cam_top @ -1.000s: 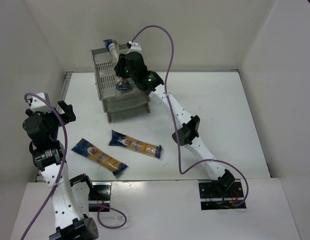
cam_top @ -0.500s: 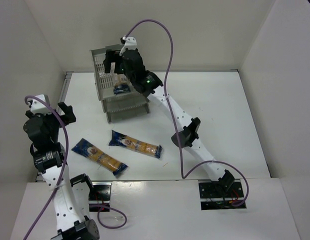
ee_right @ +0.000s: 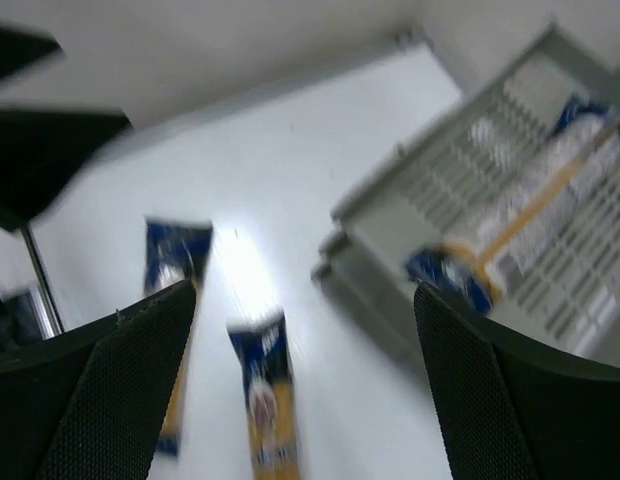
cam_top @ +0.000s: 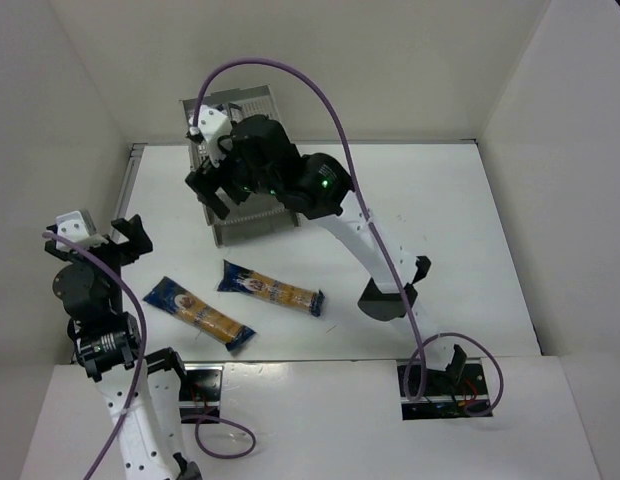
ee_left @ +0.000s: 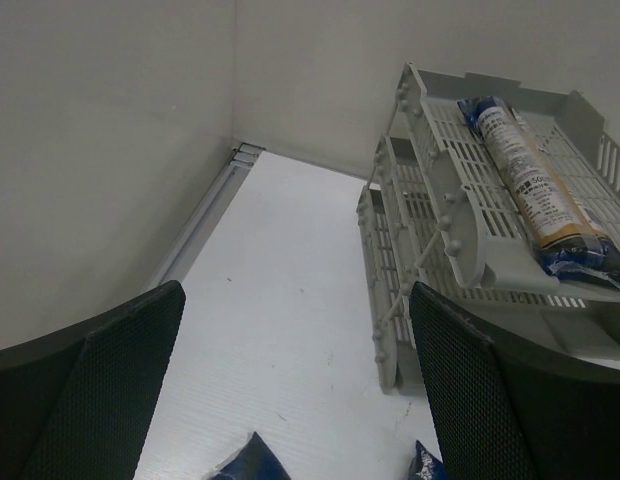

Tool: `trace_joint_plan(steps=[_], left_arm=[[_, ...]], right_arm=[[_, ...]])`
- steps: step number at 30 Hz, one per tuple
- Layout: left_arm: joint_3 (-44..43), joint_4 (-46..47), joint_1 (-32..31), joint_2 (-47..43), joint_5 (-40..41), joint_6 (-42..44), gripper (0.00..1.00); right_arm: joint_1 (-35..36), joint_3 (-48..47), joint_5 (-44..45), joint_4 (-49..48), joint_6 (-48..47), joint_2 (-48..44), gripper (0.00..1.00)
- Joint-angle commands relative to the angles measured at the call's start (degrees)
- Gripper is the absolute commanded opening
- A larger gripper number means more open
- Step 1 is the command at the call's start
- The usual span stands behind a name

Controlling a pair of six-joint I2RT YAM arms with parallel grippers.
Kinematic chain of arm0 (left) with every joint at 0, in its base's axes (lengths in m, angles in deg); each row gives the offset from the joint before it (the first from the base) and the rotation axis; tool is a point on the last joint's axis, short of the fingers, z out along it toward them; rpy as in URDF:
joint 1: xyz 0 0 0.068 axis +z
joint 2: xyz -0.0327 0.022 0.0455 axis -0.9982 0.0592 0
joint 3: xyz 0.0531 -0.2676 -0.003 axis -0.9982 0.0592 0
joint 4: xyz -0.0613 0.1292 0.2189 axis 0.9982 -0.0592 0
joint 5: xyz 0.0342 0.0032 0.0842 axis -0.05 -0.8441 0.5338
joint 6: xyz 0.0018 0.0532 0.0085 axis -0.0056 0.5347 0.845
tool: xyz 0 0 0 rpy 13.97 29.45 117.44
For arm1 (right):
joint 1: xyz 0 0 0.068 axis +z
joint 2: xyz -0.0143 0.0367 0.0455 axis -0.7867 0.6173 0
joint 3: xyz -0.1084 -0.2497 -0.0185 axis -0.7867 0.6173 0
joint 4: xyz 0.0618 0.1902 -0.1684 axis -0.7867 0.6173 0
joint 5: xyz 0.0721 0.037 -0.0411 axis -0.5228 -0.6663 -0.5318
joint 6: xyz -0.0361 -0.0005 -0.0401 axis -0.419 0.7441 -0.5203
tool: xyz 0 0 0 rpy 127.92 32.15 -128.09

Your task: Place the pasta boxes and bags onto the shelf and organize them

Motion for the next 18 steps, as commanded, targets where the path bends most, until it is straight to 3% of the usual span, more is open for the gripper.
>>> trace_joint_plan(steps=[1,4,5,7,8,10,18], left_arm=[[2.24,-0.15,-0.62,-2.95,2.43,-4.47,1.0],[2.24,-0.77,-1.15,-5.31,2.43,-5.0,1.0],[2.24,-0.77,-1.76,-5.33,2.43,-5.0,1.0],[2.24,-0.77,-2.46,-6.12,2.43,-3.78,1.0],[2.24,-0.77,-3.16,-6.12,2.43,-2.99,1.0],[2.85,-0.16,-3.17,-6.12,2.43,-2.98,1.0],[0.58,-1.91,-3.7,-3.66,-1.25,-3.61,1.0]], right_arm=[[-1.56,11.01,0.77,13.01,-2.72,-9.23,0.93],[-1.56,30.24,1.39,7.34,-1.48,-21.08,0.93],[-0.43,46.59,1.91,5.39,-0.87,-31.22,0.97],[0.11,62.41,0.26,1.95,-3.31,-40.94,0.99],[0.11,74.66,0.25,0.9,-4.55,-45.08,0.99],[0.11,86.67,2.69,-6.62,-5.17,-52.57,0.99],[3.79,112.03,4.73,-37.74,-6.32,-53.19,0.99]])
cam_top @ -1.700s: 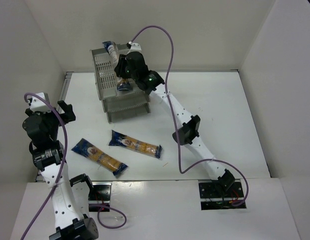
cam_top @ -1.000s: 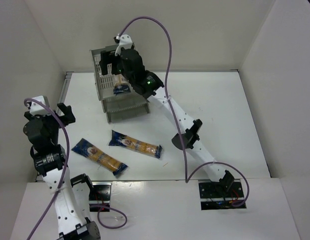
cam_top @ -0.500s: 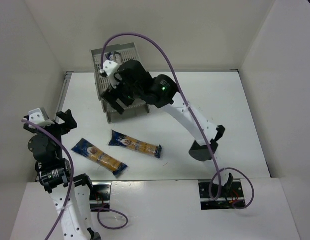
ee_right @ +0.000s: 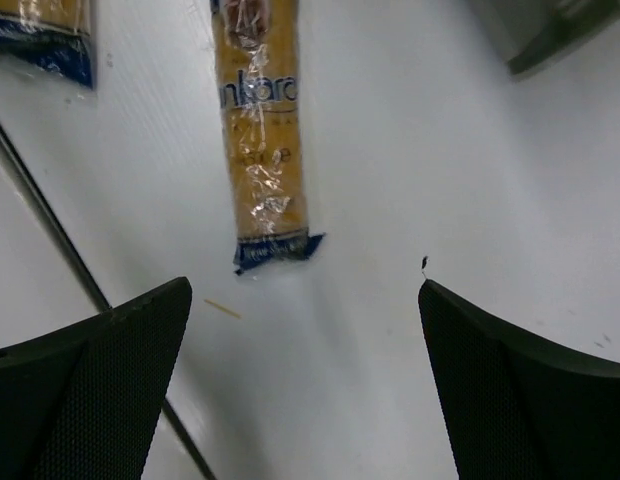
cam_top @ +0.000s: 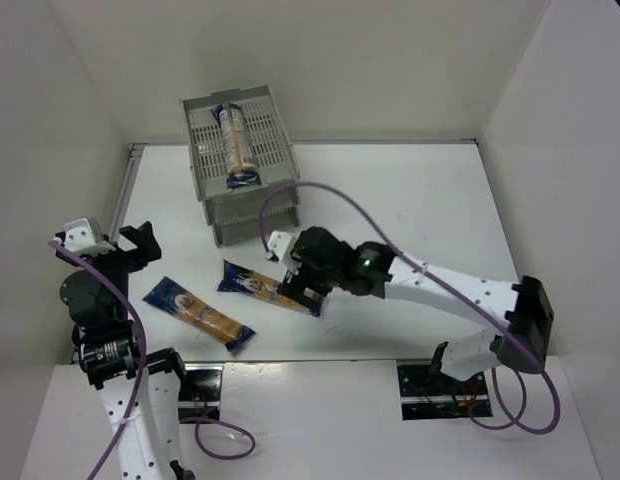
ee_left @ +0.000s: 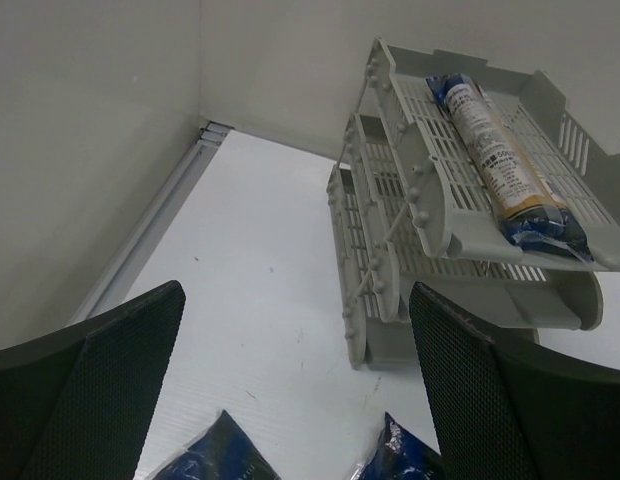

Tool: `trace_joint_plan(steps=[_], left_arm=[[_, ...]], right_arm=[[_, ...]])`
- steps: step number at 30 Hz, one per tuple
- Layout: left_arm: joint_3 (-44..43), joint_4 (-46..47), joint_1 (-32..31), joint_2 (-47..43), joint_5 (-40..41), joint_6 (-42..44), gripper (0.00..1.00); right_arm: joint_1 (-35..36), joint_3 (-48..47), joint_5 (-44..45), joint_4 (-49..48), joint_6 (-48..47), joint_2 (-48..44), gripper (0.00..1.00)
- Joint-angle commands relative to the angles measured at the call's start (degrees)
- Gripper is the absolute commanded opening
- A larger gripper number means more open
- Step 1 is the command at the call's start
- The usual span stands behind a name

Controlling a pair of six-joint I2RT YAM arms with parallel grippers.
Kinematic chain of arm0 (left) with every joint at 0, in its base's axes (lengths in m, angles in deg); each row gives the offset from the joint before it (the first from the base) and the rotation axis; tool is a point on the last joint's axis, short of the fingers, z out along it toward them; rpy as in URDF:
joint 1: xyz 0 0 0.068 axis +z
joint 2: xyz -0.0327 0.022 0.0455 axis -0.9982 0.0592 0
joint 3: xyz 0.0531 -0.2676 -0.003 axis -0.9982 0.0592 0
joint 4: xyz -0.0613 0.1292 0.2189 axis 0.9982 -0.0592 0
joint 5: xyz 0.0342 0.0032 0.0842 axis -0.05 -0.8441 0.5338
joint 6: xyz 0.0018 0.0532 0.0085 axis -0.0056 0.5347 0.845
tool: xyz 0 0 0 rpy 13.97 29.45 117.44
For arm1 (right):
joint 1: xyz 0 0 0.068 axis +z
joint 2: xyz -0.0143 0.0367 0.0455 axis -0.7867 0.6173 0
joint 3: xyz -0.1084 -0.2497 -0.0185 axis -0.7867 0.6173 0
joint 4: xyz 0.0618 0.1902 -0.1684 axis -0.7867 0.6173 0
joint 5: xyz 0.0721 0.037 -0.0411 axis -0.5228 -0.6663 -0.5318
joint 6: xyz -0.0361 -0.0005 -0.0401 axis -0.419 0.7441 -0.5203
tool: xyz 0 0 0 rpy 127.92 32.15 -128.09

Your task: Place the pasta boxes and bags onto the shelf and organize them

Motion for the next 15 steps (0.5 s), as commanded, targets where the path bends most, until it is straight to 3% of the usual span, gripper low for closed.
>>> trace_joint_plan(steps=[1,6,15], left_arm=[[-2.07,0.64,-0.2,1.0,-2.09,-0.43,1.0],[-1.46,0.64,1.02,1.0,-2.7,-1.13,1.0],[1.45,0.12,2.79,0.47,-4.55,-3.86,1.0]], right_arm=[[3.3,11.23,0.57,-19.24,-0.29,0.52,0.99],[3.3,15.4,1.1,-29.52,5.25,4.73,0.99],[1.82,4.06,1.1,-27.0,12.82,19.66,0.99]])
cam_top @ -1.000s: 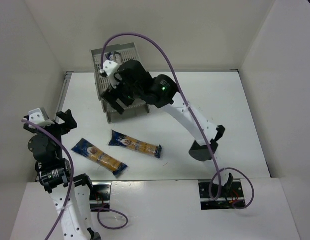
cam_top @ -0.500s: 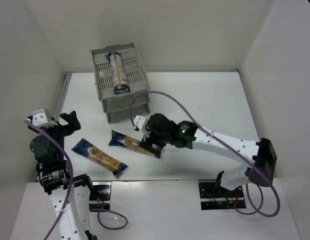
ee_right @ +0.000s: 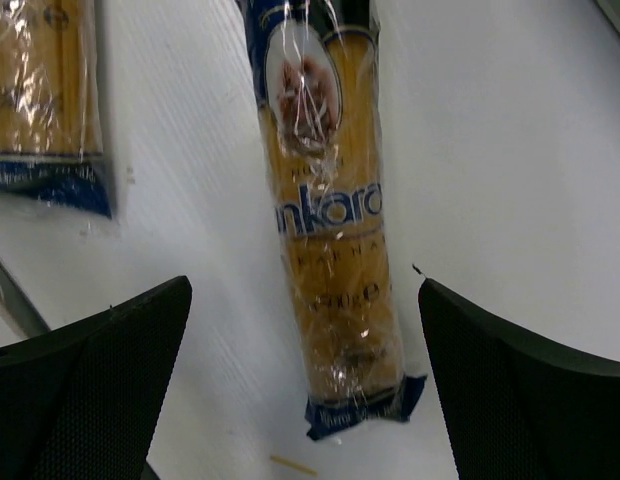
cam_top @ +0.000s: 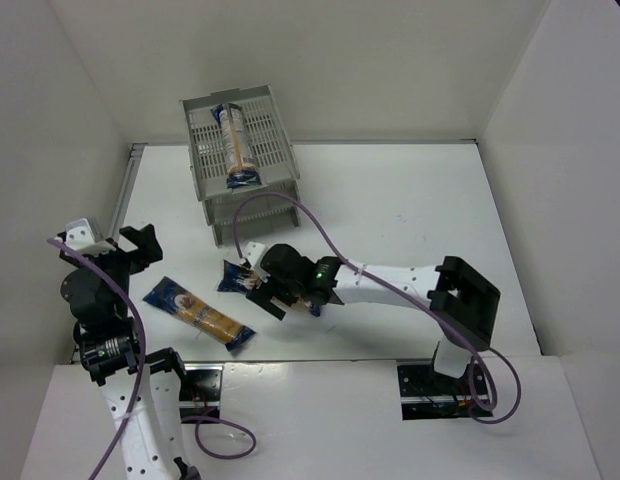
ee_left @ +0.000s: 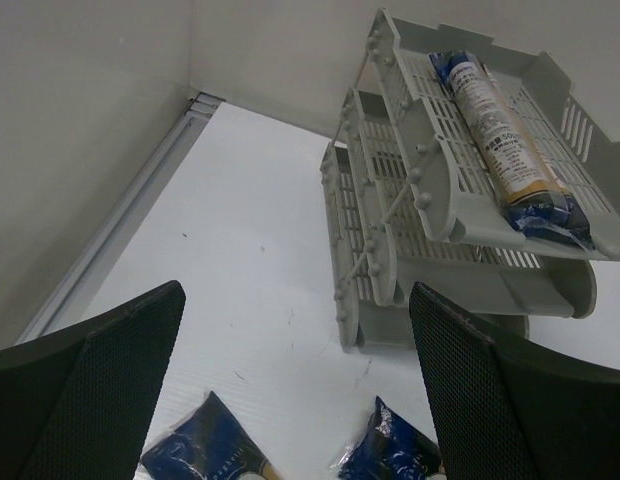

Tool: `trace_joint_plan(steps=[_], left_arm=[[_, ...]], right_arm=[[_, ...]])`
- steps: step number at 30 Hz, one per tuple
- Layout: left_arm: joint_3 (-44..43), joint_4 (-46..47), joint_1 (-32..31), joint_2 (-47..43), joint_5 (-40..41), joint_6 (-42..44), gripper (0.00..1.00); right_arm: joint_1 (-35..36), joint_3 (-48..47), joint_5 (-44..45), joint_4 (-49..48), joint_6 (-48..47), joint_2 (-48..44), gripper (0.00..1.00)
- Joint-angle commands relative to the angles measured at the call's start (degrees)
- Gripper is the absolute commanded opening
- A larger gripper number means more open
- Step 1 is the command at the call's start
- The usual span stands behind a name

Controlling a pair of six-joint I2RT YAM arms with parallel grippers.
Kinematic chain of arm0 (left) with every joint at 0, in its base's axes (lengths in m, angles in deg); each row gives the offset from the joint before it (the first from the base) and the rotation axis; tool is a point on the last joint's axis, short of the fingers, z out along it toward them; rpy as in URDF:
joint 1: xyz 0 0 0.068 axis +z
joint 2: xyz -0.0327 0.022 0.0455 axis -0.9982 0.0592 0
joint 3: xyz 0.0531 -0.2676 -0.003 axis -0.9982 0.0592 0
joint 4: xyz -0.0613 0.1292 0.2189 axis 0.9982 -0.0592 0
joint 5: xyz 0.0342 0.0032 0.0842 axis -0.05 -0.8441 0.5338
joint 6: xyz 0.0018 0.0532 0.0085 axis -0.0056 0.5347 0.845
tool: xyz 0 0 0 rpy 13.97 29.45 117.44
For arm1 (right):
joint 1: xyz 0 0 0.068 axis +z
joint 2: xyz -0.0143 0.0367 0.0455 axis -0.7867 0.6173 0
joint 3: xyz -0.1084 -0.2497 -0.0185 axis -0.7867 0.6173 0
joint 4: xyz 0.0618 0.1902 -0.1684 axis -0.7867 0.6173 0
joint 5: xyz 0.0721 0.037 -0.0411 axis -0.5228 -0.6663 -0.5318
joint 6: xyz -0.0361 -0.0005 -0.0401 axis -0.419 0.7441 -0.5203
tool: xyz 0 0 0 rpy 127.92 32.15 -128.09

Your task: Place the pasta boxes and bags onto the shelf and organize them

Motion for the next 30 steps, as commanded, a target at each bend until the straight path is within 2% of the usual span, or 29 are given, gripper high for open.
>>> trace_joint_plan(steps=[1,8,12,14,18,21,22,24,25,30], left_arm=[[0.37,0.95,0.76,-0.51,-1.49,-1.8,1.0],[0.99,0.95,1.28,0.02,-0.96,-0.75,1.0],[0.99,0.95,1.28,1.24,-0.96,-0.75,1.0],[0.99,0.95,1.28,1.25,-0.96,0.56,1.0],[0.99,0.95,1.28,1.86,0.44,1.1,1.0],[0.99,0.95,1.28,1.86,0.44,1.63,1.0],[0.99,0.95,1.28,1.86,0.97,1.63,1.0],[1.52,0.95,1.28,1.86,0.97,1.63,1.0],[1.52,0.95,1.28,1.86,0.97,1.63,1.0],[2.04,1.47,1.28,1.86,0.97,1.63,1.0]], right_arm=[[-1.51,-3.52,0.95,-3.44,2.65,3.63,0.99],[-1.52,0.96,-5.12,-5.37,0.27,5.21,0.99],[-4.58,-4.38,-1.34,-5.37,3.26,14.69,0.99],[-4.59,-10.01,1.29,-3.36,2.74,20.22,0.96],[-4.59,-12.66,3.41,-3.35,3.79,21.75,0.77],[-3.37,-10.03,4.03,-2.29,4.31,19.91,0.57],[-2.67,-8.55,4.03,-2.29,4.32,19.29,0.43],[-2.66,-7.92,1.23,-0.98,4.32,18.24,0.21],[-2.66,-7.92,-0.09,-0.28,3.36,17.45,0.0],[-2.66,-10.19,-6.67,3.05,0.54,12.62,0.0]])
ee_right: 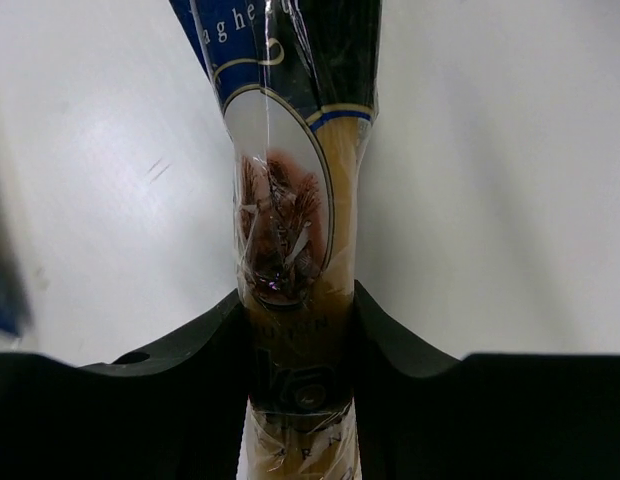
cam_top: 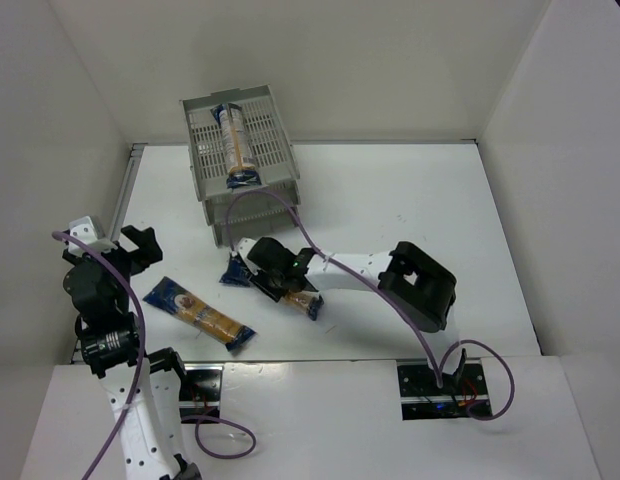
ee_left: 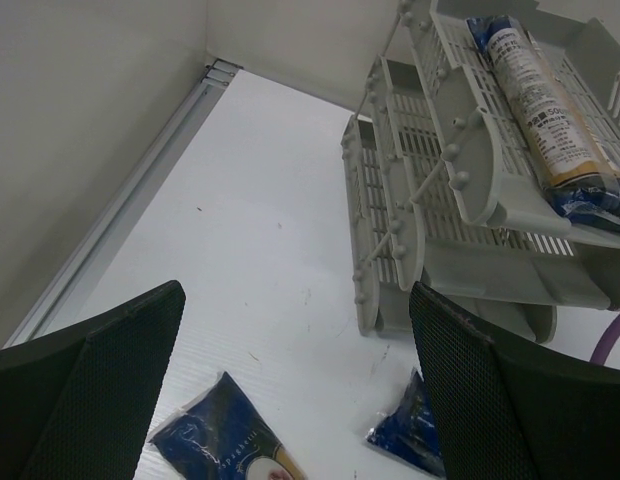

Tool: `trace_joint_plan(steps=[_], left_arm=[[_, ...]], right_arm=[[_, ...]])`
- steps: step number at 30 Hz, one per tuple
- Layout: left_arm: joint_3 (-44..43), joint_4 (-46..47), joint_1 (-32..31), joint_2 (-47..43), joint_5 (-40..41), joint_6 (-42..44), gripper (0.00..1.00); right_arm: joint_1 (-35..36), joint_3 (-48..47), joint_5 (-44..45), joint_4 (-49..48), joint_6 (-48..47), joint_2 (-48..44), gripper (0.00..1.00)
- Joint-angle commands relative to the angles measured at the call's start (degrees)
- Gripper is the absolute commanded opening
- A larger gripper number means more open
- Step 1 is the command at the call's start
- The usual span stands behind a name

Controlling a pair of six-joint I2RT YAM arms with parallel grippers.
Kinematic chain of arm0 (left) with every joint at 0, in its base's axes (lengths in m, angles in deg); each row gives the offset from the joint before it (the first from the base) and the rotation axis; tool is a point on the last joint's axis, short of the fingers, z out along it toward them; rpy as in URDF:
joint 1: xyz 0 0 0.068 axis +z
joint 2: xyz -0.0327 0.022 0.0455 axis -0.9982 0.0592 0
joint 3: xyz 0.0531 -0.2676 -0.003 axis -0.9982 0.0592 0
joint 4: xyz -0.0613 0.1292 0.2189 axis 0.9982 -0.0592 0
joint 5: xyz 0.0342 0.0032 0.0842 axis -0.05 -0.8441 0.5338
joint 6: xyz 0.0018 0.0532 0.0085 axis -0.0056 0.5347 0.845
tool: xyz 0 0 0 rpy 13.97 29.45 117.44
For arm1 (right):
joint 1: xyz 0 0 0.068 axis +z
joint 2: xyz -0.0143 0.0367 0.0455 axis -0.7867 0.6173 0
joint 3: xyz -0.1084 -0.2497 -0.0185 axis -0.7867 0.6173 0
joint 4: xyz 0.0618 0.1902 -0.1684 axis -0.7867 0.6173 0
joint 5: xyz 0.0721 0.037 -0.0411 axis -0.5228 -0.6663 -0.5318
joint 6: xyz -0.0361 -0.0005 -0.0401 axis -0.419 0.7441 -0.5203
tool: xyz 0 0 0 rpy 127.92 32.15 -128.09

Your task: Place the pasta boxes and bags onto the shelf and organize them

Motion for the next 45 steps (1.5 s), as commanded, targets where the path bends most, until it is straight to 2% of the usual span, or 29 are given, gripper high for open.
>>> trace_joint_plan(steps=[1,4,9,12,15,19,24,28,37,45], left_arm=[[0.47,2.15,0.34,-0.06,0.18,0.79,1.0],[0.47,2.15,0.34,-0.06,0.18,0.79,1.0],[0.47,2.15,0.34,-1.2,0.18,0.79,1.0],[0.47,2.15,0.34,-1.73,0.18,0.79,1.0],[-0.06,2.15,0.34,-1.73,0.18,0.27,1.0],[-0.06,2.15,0.87,-1.73,0.18,0.27,1.0],[-0.58,2.15,0.87,-1.73,-0.34,0.27,1.0],[-0.58,2.15,1.39,-1.73,-0.34,-0.26,1.0],[-0.58,2.15,1.4,-1.73,-1.92,-0.79,1.0],[-0.06,3.2,0.87,-1.2,-8.15,-0.26,1.0]], right_arm=[[0.71,-1.93,-8.21,6.52,-2.19,-7.16,0.0],[-0.61,-5.36,-18.65,8.81,-2.03,-10.96,0.0],[-5.34,-7.13,-25.89,10.92,-0.79,-15.27,0.0],[-6.58,-8.36,-27.4,11.45,-0.79,-16.94,0.0],[-7.2,-9.76,-25.82,11.45,0.43,-18.26,0.0],[-11.5,-11.26,-25.82,9.95,10.08,-18.26,0.0],[-11.51,-11.26,-21.96,8.2,14.41,-18.26,0.0],[-12.04,-13.71,-14.68,7.67,17.49,-15.98,0.0],[-12.04,-26.28,-8.51,9.42,24.43,-6.49,0.0],[-12.04,-28.58,-6.04,11.0,26.81,-3.06,0.0]])
